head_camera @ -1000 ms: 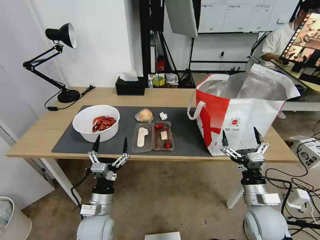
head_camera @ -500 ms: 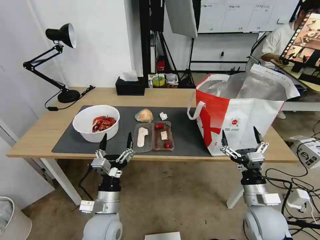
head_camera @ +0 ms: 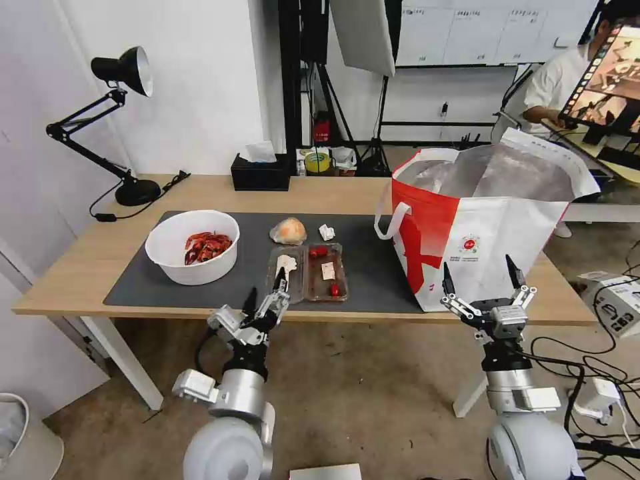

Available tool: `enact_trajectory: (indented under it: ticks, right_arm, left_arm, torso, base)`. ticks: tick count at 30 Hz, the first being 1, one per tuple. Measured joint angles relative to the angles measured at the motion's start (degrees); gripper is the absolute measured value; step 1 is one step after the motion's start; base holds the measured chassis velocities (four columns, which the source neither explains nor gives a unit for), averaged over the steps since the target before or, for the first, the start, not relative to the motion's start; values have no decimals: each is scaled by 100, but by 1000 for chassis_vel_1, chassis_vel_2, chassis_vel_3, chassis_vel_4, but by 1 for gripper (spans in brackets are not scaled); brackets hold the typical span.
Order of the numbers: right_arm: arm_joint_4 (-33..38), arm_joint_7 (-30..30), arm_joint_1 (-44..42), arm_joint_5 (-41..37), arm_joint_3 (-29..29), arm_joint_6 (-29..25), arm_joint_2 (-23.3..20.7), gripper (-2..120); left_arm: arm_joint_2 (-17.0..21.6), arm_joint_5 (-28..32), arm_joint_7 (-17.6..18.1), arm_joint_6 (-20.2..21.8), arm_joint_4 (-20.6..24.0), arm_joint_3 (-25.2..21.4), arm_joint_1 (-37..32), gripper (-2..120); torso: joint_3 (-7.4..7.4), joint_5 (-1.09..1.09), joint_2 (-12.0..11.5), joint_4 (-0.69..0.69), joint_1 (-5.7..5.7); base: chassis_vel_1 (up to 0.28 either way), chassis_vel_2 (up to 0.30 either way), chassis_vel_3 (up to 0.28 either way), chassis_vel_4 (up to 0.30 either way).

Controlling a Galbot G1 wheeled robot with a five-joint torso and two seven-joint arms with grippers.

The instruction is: Pick up the trash from the table and place it into the takeout bag.

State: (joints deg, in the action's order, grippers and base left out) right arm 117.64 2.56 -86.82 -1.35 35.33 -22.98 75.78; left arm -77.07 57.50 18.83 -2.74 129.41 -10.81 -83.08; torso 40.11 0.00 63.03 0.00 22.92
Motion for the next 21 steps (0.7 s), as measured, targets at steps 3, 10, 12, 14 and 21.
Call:
enact_trajectory:
  ticks: [3,10,12,14,21]
  right_arm:
    - [-10,8,-10,30,0,0,36,100]
    - [-18,17,-30,46,20,1,75,100]
    - [-19,18,-34,47,25,1,75,100]
    - [-21,20,-38,47,30,1,76,100]
    - [-54,23,-40,46,44,0,74,100]
  left_arm:
    - [23,559,125,427,67,-30,93,100]
    - [-162,1389,667,1234,42,-18,322,100]
    - [-200,1446,745,1267,-7,-16,368,100]
    - [-261,1540,931,1305,-110,-15,490,100]
    - [-363,1739,1465,1338,-326,-48,784,100]
  torso:
    - [0,0,0,0,0]
    - [0,0,0,0,0]
    - [0,0,0,0,0]
    - [0,0,0,0,0]
    - [0,0,0,0,0]
  base:
    - [0,0,0,0]
    - [0,0,0,0]
    - [0,0,0,0]
    - [0,0,0,0]
    - [0,0,0,0]
